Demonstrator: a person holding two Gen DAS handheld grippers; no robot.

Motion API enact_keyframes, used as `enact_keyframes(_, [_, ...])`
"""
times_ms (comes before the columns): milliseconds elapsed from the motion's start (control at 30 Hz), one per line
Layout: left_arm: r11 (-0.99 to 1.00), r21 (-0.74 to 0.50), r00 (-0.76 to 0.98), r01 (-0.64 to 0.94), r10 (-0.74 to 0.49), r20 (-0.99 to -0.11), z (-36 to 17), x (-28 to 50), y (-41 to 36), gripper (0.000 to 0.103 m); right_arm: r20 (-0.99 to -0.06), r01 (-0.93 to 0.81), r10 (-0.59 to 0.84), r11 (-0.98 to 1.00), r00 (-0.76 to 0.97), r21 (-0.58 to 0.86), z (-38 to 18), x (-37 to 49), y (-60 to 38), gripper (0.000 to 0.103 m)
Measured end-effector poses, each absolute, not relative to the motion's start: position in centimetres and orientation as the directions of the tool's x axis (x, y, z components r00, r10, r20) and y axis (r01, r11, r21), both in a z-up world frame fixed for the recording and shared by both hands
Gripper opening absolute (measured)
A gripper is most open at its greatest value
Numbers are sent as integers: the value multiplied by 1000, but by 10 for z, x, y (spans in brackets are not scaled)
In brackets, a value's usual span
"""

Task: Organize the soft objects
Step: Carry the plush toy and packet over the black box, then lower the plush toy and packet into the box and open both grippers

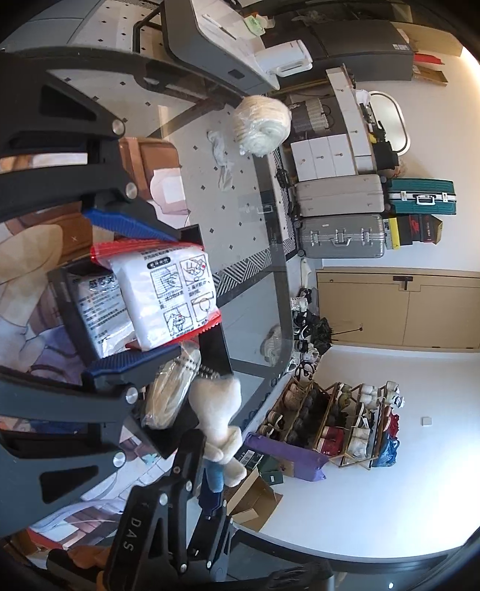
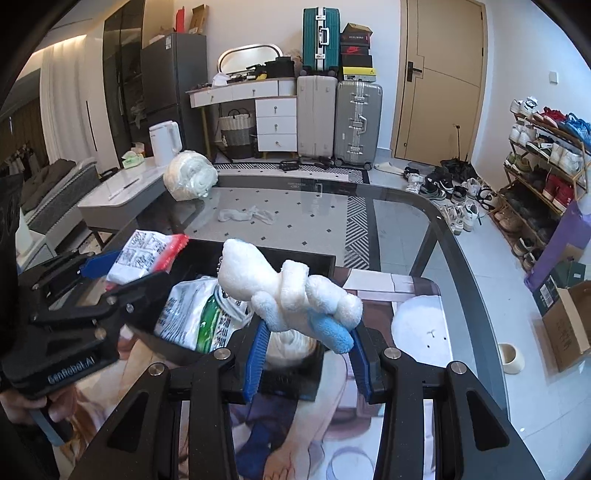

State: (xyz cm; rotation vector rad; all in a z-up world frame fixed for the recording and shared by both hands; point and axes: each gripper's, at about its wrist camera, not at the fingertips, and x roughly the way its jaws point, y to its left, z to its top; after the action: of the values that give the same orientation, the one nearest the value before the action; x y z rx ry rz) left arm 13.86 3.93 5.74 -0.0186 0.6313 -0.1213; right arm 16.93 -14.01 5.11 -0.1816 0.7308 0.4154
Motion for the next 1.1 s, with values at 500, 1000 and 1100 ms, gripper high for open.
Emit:
enact_keyframes(500, [992,-9,784,125,-105,-612,32,164,33,53,-732,-462,270,885,626,-68,20,211,-94,40])
enact_keyframes(1000, [986,-79,776,149,-166,-609,33,156,32,71,-727,-546,352,837,590,-39,22,208,-110,49])
enact_keyframes(1100, [985,-88,780,148,-171,-602,37,148,31,80,-701,-540,345,839,624,-68,28,198,-117,63])
